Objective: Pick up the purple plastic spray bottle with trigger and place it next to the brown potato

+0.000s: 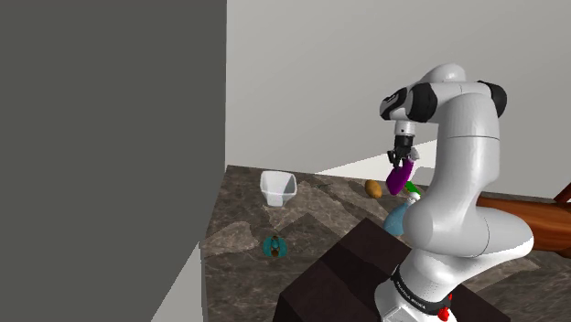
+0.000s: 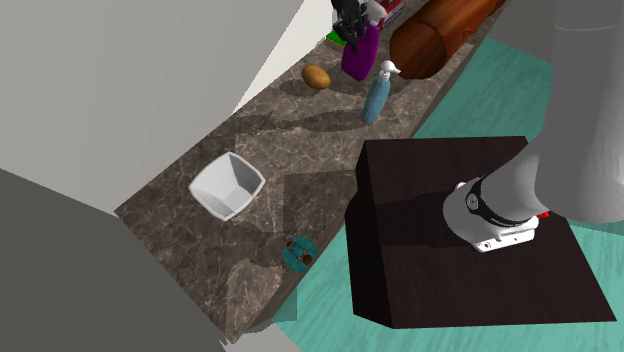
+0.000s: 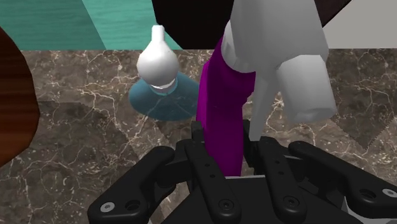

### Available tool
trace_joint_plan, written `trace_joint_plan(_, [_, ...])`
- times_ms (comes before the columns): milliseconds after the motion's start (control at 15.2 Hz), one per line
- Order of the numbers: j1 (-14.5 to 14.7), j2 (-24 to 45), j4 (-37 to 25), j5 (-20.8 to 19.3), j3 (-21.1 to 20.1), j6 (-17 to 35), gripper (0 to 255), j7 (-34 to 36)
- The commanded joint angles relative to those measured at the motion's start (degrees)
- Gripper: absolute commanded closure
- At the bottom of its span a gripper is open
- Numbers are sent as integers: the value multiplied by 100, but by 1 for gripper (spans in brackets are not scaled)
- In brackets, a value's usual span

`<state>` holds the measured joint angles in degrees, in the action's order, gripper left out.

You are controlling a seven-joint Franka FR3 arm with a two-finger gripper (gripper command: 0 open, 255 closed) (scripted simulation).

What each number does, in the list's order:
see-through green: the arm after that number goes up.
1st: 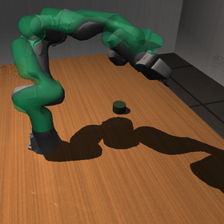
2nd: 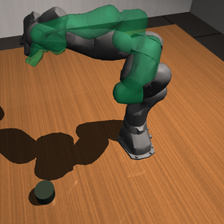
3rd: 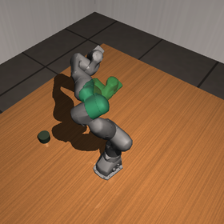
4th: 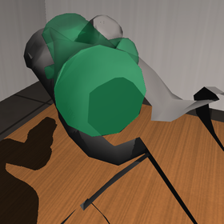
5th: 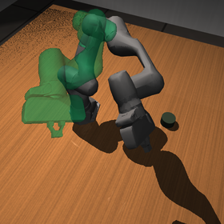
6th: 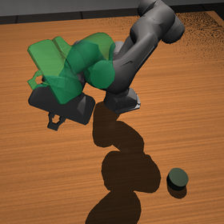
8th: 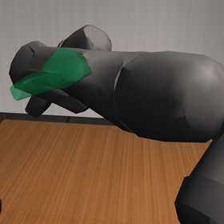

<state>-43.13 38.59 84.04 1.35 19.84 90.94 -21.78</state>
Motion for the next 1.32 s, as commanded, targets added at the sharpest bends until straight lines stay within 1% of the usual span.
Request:
trace_joint_plan(0, [-13,75,32,17,-11,108,255,1])
trace_joint_plan(594, [-58,451,135,108,-79,576,255,27])
trace_joint_plan(1254, [-126,946,107,213,-166,1034,255,53])
